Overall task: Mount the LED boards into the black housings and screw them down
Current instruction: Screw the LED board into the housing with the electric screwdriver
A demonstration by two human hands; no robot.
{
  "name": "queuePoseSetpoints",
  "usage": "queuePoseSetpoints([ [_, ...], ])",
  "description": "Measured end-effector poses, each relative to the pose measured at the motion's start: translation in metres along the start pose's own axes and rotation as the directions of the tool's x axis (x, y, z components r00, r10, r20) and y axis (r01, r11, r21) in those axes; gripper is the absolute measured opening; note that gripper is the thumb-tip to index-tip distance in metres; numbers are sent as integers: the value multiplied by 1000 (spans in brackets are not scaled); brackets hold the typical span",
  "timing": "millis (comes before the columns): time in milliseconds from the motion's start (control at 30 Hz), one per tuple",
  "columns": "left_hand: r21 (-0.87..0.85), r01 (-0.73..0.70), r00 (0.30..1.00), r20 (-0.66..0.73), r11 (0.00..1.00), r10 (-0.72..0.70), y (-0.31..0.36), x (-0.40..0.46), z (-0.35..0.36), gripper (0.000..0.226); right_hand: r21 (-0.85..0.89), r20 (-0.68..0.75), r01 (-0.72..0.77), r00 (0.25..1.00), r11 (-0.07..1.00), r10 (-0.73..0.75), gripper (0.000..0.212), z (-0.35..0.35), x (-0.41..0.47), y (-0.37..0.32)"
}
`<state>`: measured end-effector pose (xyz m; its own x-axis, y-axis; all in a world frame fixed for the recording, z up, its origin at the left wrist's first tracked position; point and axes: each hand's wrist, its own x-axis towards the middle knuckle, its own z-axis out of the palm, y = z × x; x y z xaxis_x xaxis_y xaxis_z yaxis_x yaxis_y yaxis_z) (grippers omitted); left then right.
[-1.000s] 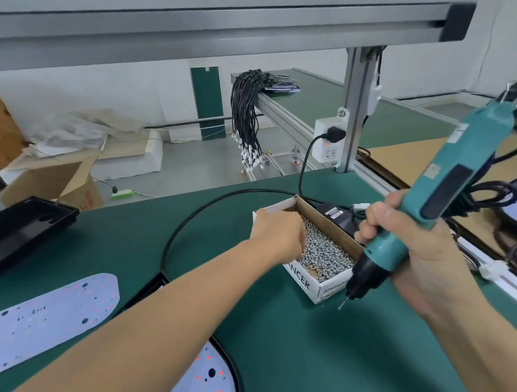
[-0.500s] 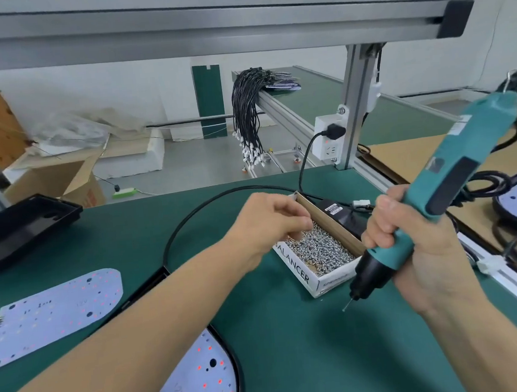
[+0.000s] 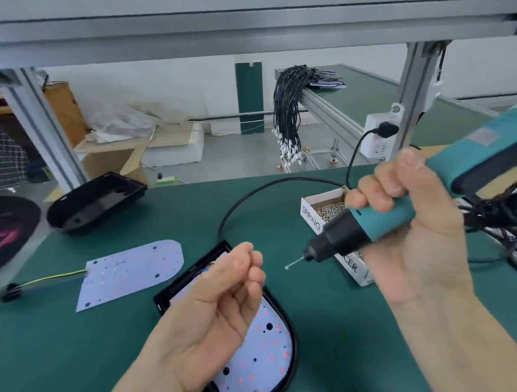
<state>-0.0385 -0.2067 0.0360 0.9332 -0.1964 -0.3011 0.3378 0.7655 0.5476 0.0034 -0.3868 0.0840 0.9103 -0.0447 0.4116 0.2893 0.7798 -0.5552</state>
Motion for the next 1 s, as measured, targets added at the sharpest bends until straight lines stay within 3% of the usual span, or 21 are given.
queuePoseSetpoints([
  [133,-12,-64,998,-17,998,64,-8,-14,-13,57,33,9,-14,1000,999,14,25,19,-6,14],
  [433,-206,-25,999,40,978,34,-15,-23,-13,50,22,24,-31,999,999,30,24,40,-13,27],
  [1000,-144,-49,993,97,988,64,-16,-27,-14,46,-7,31,-38,999,999,38,23,42,-16,29],
])
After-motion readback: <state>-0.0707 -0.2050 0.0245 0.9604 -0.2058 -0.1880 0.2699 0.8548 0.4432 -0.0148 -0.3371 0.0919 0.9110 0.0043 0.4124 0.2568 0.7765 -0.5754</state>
